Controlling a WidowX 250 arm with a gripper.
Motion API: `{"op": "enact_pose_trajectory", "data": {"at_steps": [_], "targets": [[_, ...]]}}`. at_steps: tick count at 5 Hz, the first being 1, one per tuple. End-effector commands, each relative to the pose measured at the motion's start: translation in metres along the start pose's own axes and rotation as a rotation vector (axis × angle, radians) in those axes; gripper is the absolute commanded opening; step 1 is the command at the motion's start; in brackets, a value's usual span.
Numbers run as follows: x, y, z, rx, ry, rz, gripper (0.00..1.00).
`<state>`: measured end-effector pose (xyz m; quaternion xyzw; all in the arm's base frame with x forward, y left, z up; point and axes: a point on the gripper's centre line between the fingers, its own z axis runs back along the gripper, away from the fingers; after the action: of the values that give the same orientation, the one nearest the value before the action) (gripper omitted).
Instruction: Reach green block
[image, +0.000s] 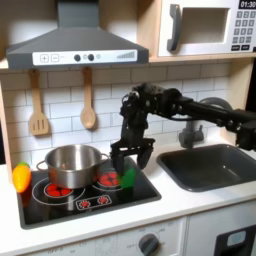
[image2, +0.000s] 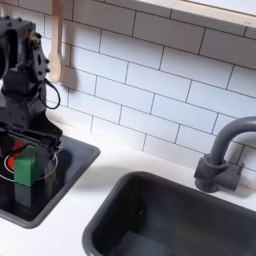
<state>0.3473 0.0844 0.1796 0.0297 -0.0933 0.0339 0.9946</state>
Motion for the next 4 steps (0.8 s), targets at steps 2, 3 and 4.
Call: {"op": "enact_pose_trajectory", "data": {"at_steps": [2,3,4], "targets": [[0.008,0.002,-0.015,-0.002,0.027,0.006,1.00],[0.009,0.001,-0.020,-0.007,0.037,-0.004,1.00],[0.011,0.002,-0.027,-0.008,0.053,-0.013,1.00]]}}
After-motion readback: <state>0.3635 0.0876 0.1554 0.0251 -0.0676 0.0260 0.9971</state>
